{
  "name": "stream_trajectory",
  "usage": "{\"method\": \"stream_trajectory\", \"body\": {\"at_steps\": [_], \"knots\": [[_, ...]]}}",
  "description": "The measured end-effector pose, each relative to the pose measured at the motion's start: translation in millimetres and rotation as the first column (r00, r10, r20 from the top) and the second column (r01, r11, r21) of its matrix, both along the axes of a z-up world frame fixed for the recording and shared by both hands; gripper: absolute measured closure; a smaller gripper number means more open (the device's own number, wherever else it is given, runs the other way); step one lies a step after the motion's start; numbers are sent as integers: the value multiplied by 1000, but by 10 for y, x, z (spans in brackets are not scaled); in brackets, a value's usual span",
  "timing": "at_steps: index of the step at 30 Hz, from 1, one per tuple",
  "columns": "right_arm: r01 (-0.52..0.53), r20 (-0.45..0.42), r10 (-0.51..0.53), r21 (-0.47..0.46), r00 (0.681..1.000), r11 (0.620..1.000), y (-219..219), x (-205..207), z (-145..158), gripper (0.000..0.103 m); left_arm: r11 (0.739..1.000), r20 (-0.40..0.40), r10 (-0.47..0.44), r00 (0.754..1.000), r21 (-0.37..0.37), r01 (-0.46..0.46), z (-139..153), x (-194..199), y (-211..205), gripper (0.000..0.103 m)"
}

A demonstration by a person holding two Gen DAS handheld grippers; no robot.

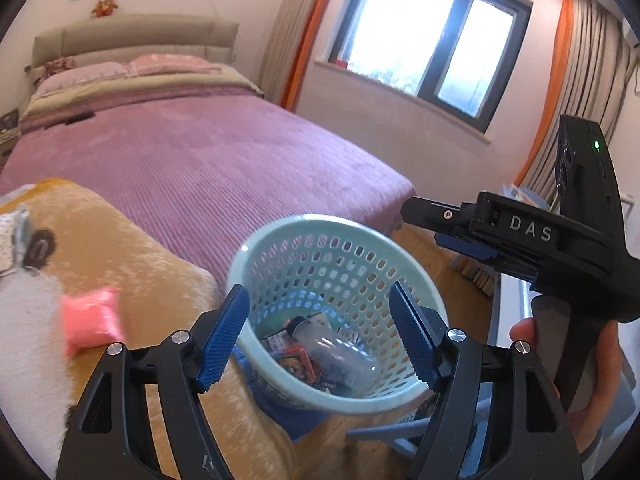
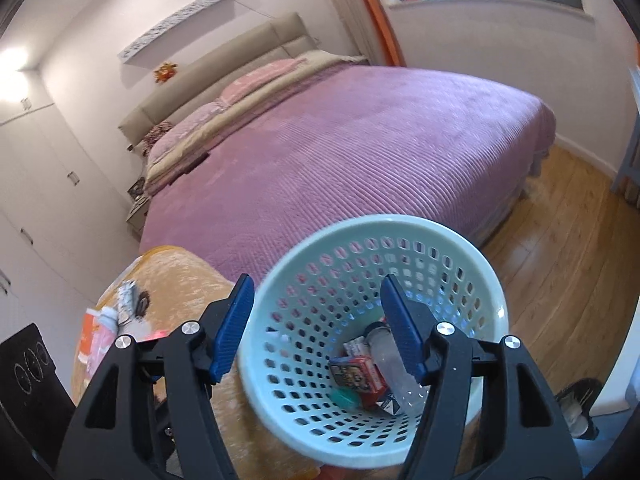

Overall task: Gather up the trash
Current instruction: 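Grasp the orange paper cup with the left tool while the right tool grasps the pink bottle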

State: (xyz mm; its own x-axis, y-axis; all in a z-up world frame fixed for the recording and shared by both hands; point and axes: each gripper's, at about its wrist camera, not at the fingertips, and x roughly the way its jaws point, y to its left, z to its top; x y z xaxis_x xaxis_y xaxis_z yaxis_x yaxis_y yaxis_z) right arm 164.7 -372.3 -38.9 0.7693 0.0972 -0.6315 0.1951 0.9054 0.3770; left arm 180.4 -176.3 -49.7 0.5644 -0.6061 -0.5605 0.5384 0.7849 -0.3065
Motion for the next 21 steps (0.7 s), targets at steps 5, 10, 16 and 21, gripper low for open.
{"method": "stream_trajectory", "body": {"at_steps": [5,10,16,21], "knots": [[-73,45,74,-22,996,997,351,-81,217,41,997,41,64,997,-46,-63,218,-153,440,32],[-169,49,171,-45,984,985,778,-62,296,41,990,100,137,985,-38,-134,407,-283,864,31],[-274,27,276,-61,961,960,1395,67,293,41,956,158,291,944,2,-295,545,-328,1589,23],[-347,-7,347,-76,938,935,1883,218,210,41,898,138,432,891,24,-439,539,-156,2309,20]]}}
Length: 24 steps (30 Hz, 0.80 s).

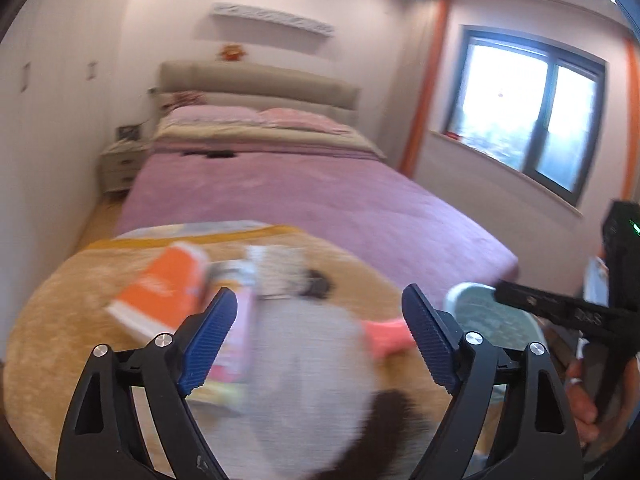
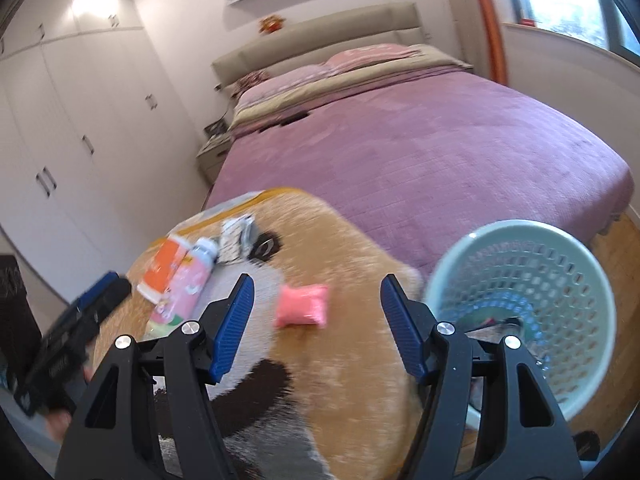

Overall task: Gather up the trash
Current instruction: 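Grasp the orange paper cup with the left tool while the right tool grasps the pink bottle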

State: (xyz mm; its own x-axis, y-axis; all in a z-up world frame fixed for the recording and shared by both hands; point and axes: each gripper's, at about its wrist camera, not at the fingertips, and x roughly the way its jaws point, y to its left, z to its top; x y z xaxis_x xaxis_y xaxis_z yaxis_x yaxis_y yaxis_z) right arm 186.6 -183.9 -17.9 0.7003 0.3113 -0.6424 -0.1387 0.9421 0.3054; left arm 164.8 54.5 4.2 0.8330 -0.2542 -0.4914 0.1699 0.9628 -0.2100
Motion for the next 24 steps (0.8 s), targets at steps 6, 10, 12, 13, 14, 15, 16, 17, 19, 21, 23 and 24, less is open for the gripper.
{"method": "stream_trajectory", "body": {"at_steps": [6,10,12,13,14,15,16,17,19,21,23,24], "knots": [[-84,-35,83,-5,996,996,524,177,-129,41,992,-67,124,990,47,-121,-277,320,649,20],[-134,-56,134,-11,989,991,859,293,-216,41,987,-127,161,979,25,-160,-460,543,1014,20],[-168,-73,167,-10,983,986,1036,351,-268,41,989,-171,149,974,-1,-151,-532,660,1142,20],[-179,-79,178,-8,981,984,1119,375,-287,41,990,-190,133,973,-13,-138,-560,706,1180,20],[-190,-86,189,-5,978,982,1190,403,-307,41,992,-209,114,971,-30,-122,-594,761,1221,20],[-200,-94,199,-4,975,980,1271,433,-330,41,991,-215,119,969,-37,-129,-622,789,1257,20],[-207,-99,205,-2,974,978,1330,456,-349,41,989,-216,128,968,-39,-140,-646,818,1290,20],[-212,-104,210,0,972,977,1393,473,-364,41,989,-216,129,968,-40,-141,-660,829,1301,20],[-221,-120,221,11,968,975,1491,526,-409,41,989,-223,123,967,-49,-137,-711,846,1322,20],[-227,-141,229,29,963,973,1576,584,-459,41,988,-230,124,965,-66,-143,-782,855,1358,19],[-227,-160,231,42,960,973,1656,640,-509,41,985,-237,111,965,-104,-139,-851,846,1424,19],[-225,-170,230,49,958,973,1702,675,-541,41,983,-234,108,966,-120,-139,-867,855,1455,19]]}}
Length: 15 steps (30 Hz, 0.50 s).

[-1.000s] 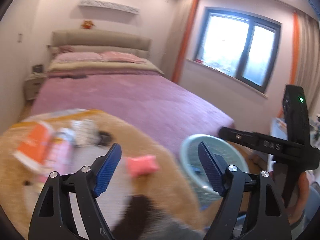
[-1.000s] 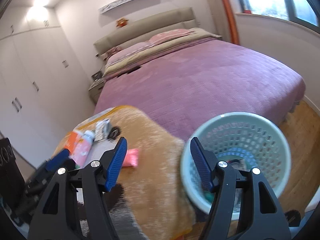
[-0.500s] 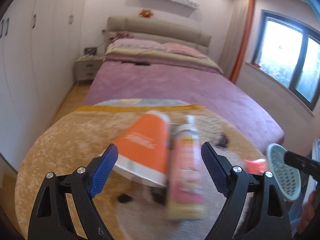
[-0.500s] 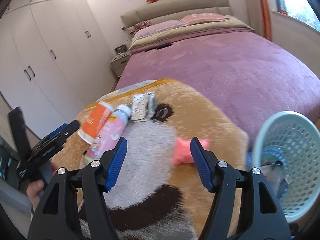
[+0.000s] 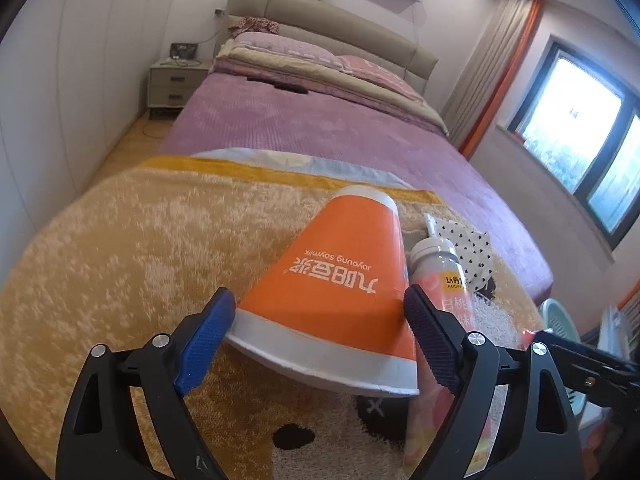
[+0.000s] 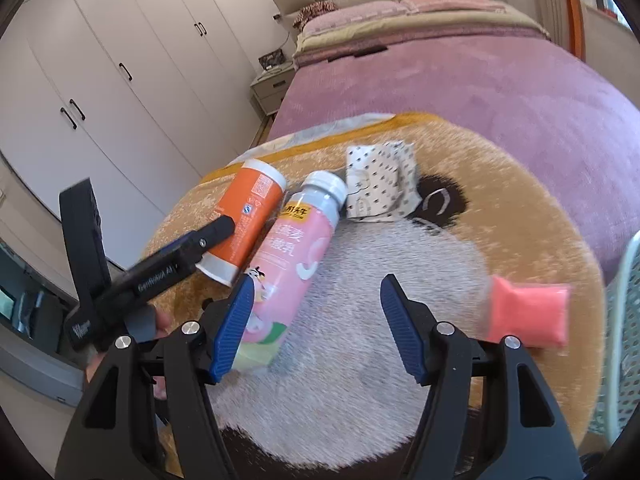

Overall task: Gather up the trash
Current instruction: 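Grasp the orange paper cup with the left tool while the right tool grasps the pink bottle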

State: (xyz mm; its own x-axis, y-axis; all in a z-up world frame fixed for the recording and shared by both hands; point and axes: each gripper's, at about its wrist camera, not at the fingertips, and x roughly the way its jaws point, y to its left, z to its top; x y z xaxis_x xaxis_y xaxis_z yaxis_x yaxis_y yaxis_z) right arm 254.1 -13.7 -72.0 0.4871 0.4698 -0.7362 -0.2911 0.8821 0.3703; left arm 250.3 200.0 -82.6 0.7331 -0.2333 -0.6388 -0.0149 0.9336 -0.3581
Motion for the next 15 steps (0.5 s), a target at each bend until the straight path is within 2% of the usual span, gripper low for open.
{"method": "stream_trajectory", "body": {"at_steps": [3,8,12,15], "knots": [[3,-37,-3,3,999,1000,135,94,-102,41,999,-1,-4,1000,-47,4,-9,-11,65,19],[-4,-72,4,10,997,1000,342,213,-257,41,997,-4,2,1000,-72,-3,-32,-36,127,17],[-24,-95,26,21,995,999,443,254,-333,41,997,-17,68,998,-29,-69,-48,-53,182,15],[-42,-110,43,8,993,999,441,227,-394,42,998,-25,34,999,-44,-35,-60,-37,165,15]]}}
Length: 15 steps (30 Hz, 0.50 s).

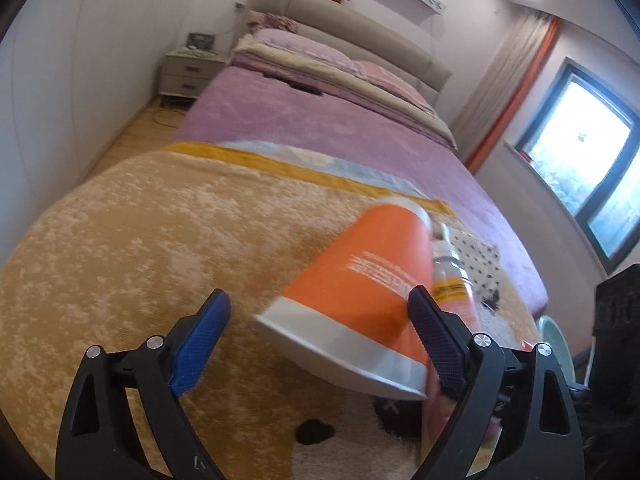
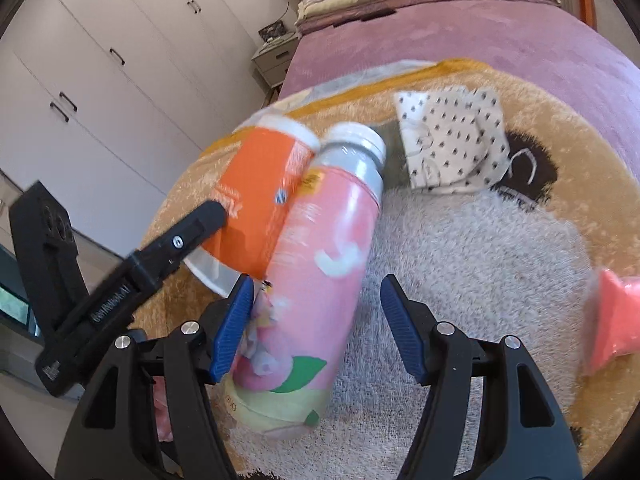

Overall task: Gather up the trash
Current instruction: 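Grasp the orange paper cup with the left tool while the right tool grasps the pink bottle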

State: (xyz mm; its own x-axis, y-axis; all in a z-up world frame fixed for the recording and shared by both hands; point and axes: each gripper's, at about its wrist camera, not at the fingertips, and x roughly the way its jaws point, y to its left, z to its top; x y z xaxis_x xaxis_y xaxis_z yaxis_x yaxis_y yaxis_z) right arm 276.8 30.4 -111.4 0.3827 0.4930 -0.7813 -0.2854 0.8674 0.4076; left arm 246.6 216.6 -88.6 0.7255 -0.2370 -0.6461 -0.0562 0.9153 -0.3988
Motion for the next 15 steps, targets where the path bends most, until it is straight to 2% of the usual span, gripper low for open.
{"method": "stream_trajectory", "body": {"at_steps": [1,2,6,9,11,13,15], "knots": [[-3,3,3,0,1000,1000,-22,-23,-3,51,1000,-5,-13,1000,3,13,-3,6,-25,15],[-9,8,9,-6,1000,1000,-43,-52,5,55,1000,-5,-27,1000,16,27,3,9,-64,17],[25,67,-18,-98,998,995,-210,-206,66,56,995,24,-74,997,68,72,63,-35,-222,31],[34,77,-27,-98,997,995,-323,-271,52,56,992,47,-92,995,95,87,104,-86,-326,40],[35,74,-29,-77,997,996,-362,-261,35,55,991,62,-113,992,82,107,127,-120,-380,47],[39,70,-34,-67,997,997,-373,-241,28,55,988,64,-143,988,63,139,133,-114,-423,47],[40,72,-36,-58,997,998,-381,-231,22,55,985,58,-157,986,79,152,114,-113,-495,47]]}}
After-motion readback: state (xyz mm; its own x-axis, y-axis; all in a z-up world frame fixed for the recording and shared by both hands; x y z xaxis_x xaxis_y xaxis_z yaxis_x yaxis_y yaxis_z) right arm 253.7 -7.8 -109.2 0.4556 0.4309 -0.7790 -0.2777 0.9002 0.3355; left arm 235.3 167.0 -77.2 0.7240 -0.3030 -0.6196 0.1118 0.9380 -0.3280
